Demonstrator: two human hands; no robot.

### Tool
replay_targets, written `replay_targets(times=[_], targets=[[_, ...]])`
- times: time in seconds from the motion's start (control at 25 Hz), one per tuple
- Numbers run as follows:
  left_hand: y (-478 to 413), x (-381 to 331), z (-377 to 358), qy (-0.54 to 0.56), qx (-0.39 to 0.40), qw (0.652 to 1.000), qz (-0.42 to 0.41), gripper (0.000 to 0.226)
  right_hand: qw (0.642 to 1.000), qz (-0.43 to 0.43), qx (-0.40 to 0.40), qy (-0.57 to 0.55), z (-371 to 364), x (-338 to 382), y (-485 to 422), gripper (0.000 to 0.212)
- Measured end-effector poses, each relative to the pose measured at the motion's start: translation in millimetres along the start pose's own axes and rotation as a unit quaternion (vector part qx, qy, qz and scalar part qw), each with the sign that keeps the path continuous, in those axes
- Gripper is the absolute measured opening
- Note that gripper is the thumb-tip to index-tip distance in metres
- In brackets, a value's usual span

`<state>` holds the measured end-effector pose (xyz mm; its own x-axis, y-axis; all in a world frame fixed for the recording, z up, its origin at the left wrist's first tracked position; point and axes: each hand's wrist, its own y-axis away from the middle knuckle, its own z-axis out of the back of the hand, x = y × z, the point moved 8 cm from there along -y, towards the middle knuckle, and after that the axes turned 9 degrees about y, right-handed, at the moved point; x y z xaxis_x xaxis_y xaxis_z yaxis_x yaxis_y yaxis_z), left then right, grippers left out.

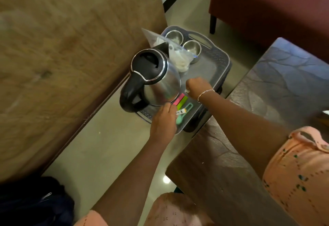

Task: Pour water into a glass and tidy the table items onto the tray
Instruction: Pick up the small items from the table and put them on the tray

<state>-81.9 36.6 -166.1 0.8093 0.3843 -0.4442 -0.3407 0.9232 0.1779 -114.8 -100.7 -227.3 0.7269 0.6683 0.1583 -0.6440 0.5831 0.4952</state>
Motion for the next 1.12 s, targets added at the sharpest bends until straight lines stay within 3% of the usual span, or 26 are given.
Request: replay_targets(times=[0.24, 0.4, 0.48, 0.64, 0.72, 0.84, 1.12], targets=[[-10, -3, -14, -0.066, 0.059, 0.993, -0.073, 0.046, 0.999, -0.009, 0.020, 0.040, -15, 7, -15, 0.024], [-16, 0, -22, -0.097, 0.100, 0.987, -0.086, 0.055, 0.999, -0.031, 0.018, -0.028, -10, -6, -19, 0.026], [-20, -6, -21, -0.125, 0.103, 0.980, -0.119, 0.048, 0.992, -0.059, -0.024, -0.107, 4, -19, -16, 0.026], [-39, -32, -31, -0.209, 0.121, 0.941, -0.236, 0.014, 0.948, -0.104, -0.202, -0.223, 41, -48, 26, 0.020], [-58, -37, -39, -0.255, 0.137, 0.923, -0.253, 0.027, 0.928, -0.109, -0.251, -0.253, 48, -55, 54, 0.018], [-90, -56, -52, -0.274, 0.152, 0.908, -0.279, 0.022, 0.906, -0.116, -0.300, -0.277, 50, -71, 89, 0.016], [-136, -52, -85, -0.262, 0.249, 0.913, -0.190, 0.025, 0.895, -0.166, -0.303, -0.284, 26, -112, 122, 0.013]])
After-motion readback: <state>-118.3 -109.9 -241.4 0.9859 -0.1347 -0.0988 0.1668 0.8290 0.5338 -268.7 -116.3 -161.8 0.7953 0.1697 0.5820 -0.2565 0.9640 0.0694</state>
